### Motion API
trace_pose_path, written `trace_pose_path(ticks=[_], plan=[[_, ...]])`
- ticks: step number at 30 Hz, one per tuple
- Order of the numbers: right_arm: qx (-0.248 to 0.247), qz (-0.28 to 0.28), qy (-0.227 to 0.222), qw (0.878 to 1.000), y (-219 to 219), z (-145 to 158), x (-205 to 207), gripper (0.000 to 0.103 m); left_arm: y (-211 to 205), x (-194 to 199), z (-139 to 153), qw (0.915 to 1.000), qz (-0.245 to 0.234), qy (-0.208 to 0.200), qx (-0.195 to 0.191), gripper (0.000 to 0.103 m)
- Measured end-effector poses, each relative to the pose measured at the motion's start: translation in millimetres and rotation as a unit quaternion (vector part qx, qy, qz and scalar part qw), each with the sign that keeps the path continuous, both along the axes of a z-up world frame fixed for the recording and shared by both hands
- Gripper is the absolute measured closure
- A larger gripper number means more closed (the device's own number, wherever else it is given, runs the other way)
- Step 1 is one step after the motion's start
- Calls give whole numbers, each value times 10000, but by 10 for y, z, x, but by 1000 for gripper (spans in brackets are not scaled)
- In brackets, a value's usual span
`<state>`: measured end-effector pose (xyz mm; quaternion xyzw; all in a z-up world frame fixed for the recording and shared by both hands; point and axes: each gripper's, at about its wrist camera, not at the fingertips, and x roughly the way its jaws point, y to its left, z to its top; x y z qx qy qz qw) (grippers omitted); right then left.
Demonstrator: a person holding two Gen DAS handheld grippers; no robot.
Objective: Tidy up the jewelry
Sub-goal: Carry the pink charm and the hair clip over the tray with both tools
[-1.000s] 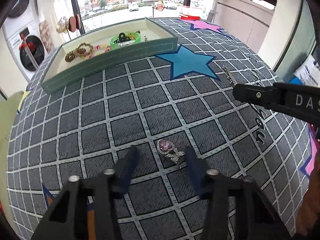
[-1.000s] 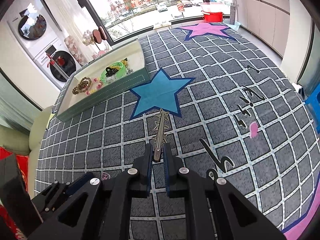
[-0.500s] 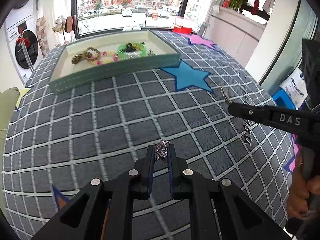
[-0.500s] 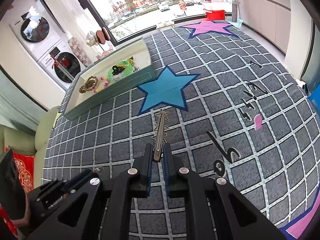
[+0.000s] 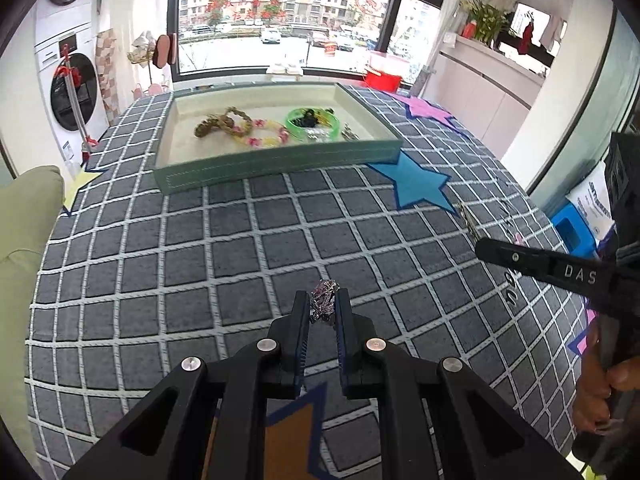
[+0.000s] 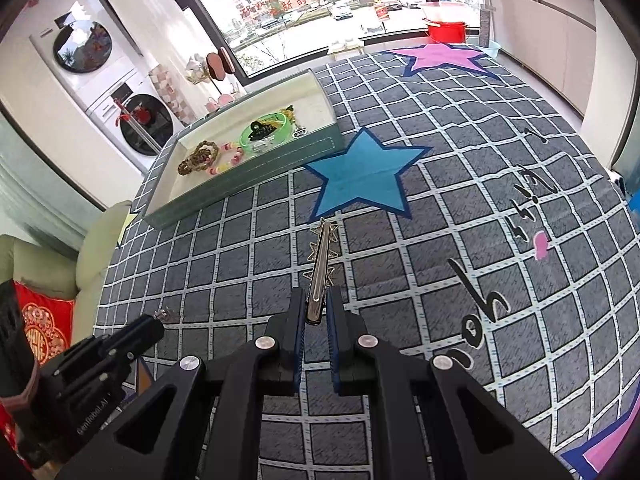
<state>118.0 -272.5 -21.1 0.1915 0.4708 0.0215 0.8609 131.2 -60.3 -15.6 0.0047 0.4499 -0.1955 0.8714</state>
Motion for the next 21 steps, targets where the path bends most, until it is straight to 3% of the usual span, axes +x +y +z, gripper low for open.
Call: trace_pose_path(ticks=[13, 21], plan=[[-33, 172, -19, 9998, 163, 101, 182, 92, 273, 252, 182, 9994, 216, -180, -215, 76], [-145, 298, -134, 9994, 218, 244, 383, 92, 310, 490, 260, 9989, 311, -336, -77, 76]])
